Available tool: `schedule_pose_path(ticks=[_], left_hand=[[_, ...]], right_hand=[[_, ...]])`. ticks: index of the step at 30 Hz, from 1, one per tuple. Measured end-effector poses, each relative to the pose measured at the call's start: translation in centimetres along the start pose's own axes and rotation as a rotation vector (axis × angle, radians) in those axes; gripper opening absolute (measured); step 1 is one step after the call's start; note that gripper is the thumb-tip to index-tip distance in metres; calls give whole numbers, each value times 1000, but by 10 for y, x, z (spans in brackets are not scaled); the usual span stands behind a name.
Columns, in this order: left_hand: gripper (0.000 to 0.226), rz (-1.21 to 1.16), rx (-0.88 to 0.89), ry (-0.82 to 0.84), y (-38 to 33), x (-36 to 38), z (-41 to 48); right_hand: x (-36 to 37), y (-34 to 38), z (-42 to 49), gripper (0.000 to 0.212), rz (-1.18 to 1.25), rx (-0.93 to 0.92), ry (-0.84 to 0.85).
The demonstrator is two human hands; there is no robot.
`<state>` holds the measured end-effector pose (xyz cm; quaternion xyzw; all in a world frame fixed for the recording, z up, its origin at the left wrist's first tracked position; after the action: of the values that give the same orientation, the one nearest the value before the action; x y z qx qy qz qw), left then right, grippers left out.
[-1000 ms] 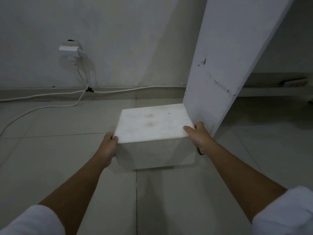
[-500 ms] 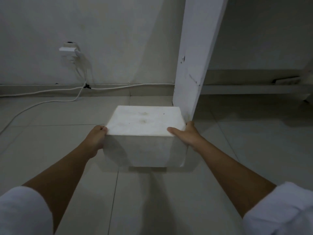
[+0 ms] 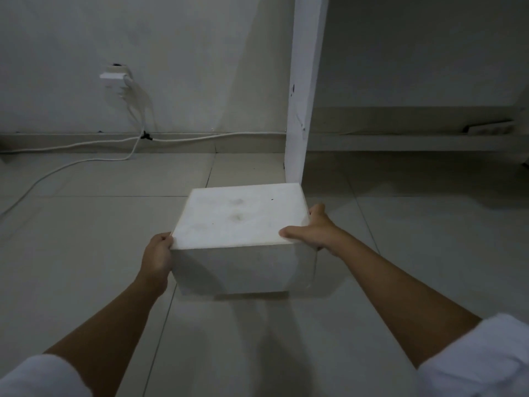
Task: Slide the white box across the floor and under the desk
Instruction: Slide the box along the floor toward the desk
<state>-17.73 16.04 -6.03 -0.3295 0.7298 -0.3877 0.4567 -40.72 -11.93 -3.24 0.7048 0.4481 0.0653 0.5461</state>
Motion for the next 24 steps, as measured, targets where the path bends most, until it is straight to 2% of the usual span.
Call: schedule_pose_path(ticks=[10, 19, 24], left_hand=[[35, -24, 10, 35, -6, 65, -39], [36, 23, 171, 121, -37, 153, -79], [34, 25, 168, 175, -44, 200, -90]], right_hand=[[-62, -46, -6, 122, 43, 20, -78], [-137, -102, -11, 116, 98, 86, -172], [-174, -129, -10, 99, 121, 96, -252]])
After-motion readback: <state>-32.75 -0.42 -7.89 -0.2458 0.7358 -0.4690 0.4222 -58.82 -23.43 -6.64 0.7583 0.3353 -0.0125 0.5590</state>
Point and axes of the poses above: each hand's wrist, its own z-axis towards the middle knuckle, its own x-axis out of the palm, y = z × x, the point moved 10 cm from there along z, towards the middle knuckle, and after that the axes turned 12 degrees about z, right-handed, at the moved point
